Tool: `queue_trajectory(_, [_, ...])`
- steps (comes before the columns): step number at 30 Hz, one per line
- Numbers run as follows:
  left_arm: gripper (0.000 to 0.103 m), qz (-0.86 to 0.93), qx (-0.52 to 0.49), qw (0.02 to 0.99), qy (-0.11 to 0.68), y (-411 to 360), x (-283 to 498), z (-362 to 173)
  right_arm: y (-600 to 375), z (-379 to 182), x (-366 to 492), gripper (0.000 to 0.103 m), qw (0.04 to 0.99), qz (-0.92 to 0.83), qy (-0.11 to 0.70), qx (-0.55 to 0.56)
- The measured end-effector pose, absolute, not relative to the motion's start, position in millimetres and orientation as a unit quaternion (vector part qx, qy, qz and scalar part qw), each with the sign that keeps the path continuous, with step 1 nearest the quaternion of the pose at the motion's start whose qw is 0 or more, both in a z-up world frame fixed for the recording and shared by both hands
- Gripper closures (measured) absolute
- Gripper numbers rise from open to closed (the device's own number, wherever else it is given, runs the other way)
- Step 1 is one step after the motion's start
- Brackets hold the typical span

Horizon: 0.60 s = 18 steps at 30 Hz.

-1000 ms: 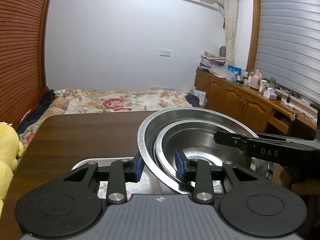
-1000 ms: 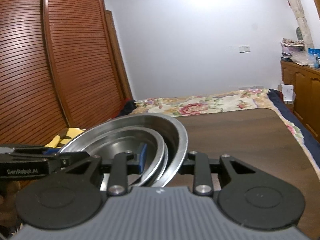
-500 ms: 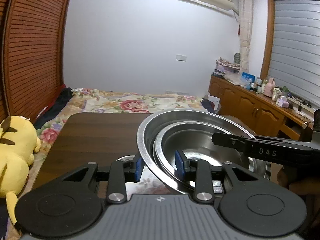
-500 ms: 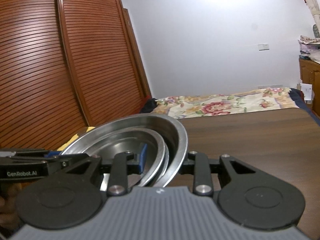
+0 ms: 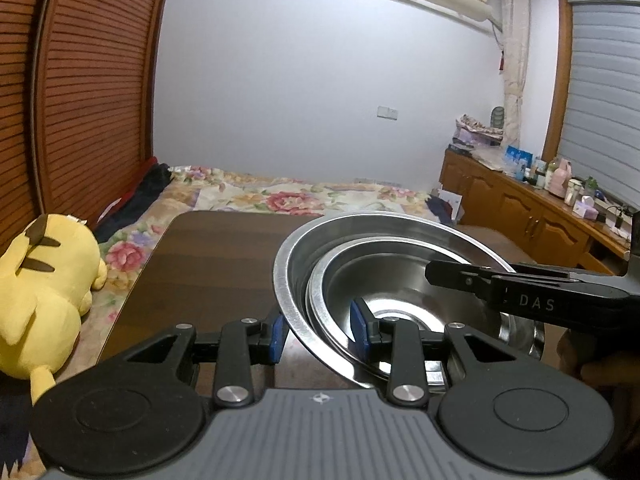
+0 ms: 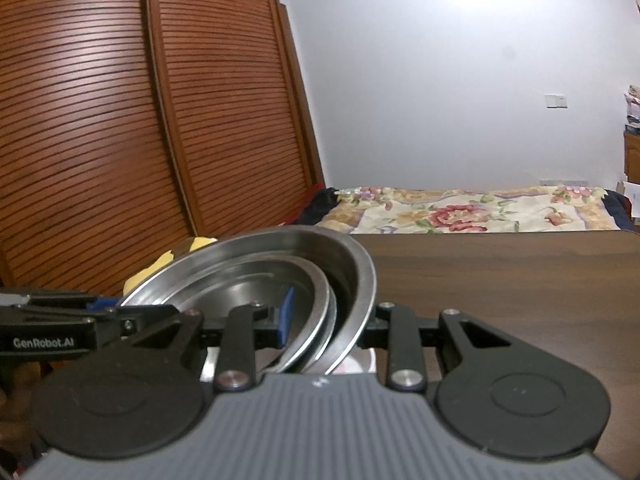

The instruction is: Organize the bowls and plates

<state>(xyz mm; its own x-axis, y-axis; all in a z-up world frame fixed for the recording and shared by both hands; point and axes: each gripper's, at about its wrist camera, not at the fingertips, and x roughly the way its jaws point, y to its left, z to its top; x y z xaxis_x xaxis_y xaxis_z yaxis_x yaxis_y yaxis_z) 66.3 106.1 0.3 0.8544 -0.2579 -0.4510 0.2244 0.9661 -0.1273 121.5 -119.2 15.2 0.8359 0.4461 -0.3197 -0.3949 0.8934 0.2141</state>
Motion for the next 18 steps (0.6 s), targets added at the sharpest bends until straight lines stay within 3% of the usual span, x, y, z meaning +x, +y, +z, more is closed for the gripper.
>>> queue_trajectory(18, [0.068, -0.117, -0.039, 0.957, 0.264, 109.2, 77.8, -24.9, -108.3, -7.0, 130.5, 0.071, 0.952, 0.216, 0.212, 0.056])
